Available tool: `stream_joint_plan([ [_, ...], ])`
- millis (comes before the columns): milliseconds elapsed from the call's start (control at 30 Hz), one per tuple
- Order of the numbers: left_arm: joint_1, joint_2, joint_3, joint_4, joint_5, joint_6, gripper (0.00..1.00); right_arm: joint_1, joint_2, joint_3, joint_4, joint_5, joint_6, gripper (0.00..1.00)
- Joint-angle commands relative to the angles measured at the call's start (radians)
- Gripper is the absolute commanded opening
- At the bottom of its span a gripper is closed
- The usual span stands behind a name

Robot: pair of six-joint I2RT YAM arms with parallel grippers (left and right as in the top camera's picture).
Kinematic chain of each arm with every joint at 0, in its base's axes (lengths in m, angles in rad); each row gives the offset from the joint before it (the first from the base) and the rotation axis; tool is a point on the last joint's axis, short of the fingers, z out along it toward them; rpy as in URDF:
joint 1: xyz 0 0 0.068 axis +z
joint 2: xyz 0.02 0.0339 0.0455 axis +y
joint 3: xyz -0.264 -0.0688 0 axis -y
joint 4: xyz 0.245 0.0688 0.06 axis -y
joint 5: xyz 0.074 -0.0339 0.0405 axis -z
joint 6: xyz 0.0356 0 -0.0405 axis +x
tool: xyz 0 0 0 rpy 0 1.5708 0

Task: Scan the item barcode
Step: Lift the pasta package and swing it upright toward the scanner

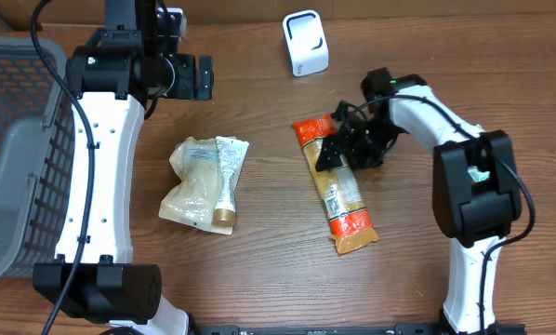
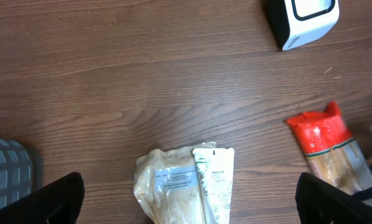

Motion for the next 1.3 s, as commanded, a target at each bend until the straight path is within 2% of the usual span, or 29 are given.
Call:
stream_joint_plan([
  [0, -0.004, -0.014, 0.012, 0.001, -0.006, 0.019, 0.99, 0.064, 0.097, -0.025, 0.010, 0.062, -0.011, 0.77],
  [67, -0.004, -0.014, 0.012, 0.001, -0.006, 0.019, 0.99, 0.070, 0.097, -0.010, -0.005, 0.066, -0.011, 0.55],
  [133, -0.004, -0.014, 0.012, 0.001, -0.006, 0.019, 0.99, 0.071, 0.097, -0.009, -0.008, 0.061, -0.007, 0.21],
  [200, -0.004, -0.014, 0.012, 0.001, -0.006, 0.019, 0.99, 0.070, 0.097, -0.009, -0.014, 0.026, -0.003, 0.05],
  [467, -0.004, -0.014, 0.012, 0.001, -0.006, 0.019, 0.99, 0.056, 0.097, 0.001, 0.009, -0.216, -0.004, 0.04],
  [633, -0.004, -0.014, 0.012, 0.001, -0.006, 0.019, 1.00, 0.032, 0.069, 0.064, -0.060, -0.331, -0.009, 0.04],
  [867, -0.004, -0.014, 0.012, 0.001, -0.006, 0.019, 1.00, -0.033, -0.113, 0.132, -0.109, -0.466, -0.011, 0.04],
  [1267, -0.004, -0.014, 0.012, 0.001, -0.006, 0.019, 1.00, -0.138, -0.436, 0.138, -0.079, -0.621, 0.012, 0.04],
])
